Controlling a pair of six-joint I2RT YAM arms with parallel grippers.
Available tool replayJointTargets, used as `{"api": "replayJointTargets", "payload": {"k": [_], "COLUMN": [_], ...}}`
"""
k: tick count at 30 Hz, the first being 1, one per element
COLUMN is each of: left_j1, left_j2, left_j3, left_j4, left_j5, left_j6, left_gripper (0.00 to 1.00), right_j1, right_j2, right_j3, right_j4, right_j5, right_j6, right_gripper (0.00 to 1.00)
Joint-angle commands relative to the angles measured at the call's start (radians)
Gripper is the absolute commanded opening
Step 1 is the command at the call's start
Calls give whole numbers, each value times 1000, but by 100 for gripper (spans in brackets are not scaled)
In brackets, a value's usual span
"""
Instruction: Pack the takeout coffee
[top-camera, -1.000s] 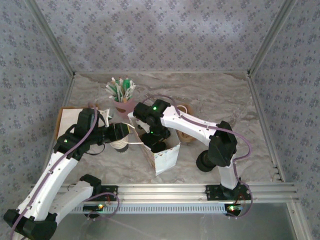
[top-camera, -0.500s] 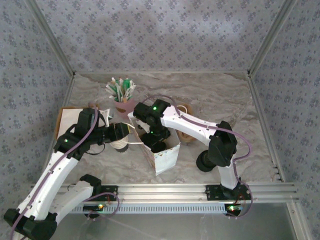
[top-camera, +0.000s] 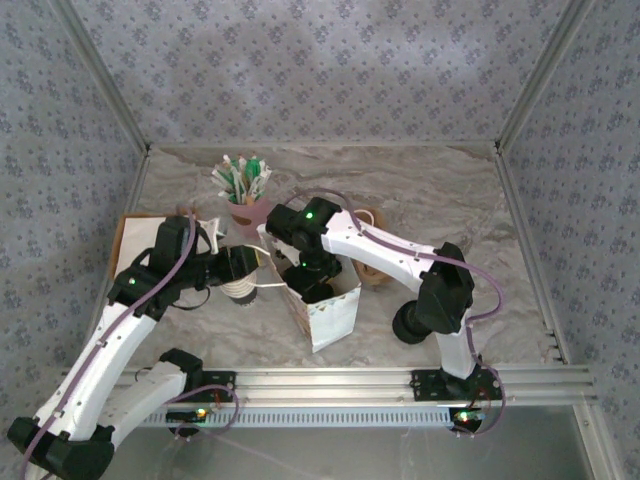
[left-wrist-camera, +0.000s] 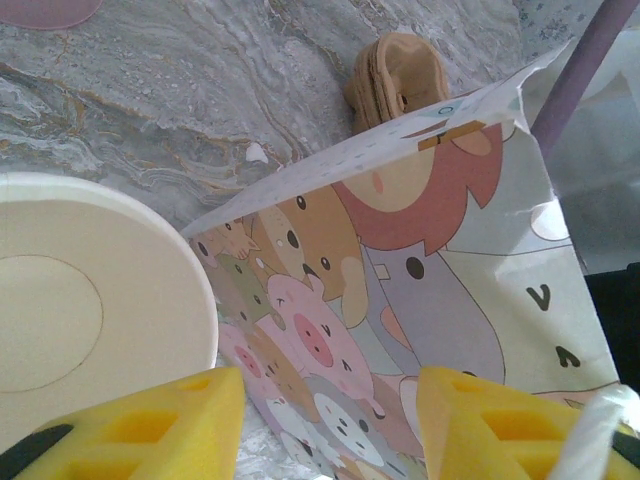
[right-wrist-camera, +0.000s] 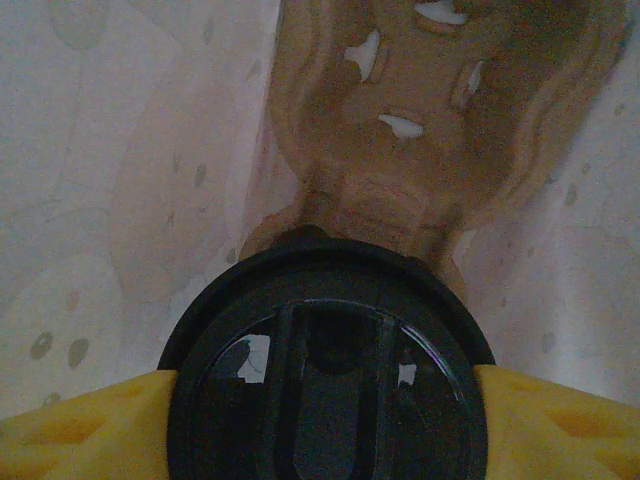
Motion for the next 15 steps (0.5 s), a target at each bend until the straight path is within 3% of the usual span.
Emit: {"api": "replayJointTargets", "payload": {"k": [1,15], "left_j1": [-7,-7], "left_j2": [1,-1], "left_j3": [38,40], "left_j4": [12,12], "left_j5": [-4,-4], "left_j6": [19,19], "left_gripper": [49,49], "right_j1": [5,6], "right_j2": [14,35], "right_j3": [27,33], "right_j4": [-66,-72], "right_j5": [5,-1], "right_j6": [-20,-30], "right_gripper": [73,73]}}
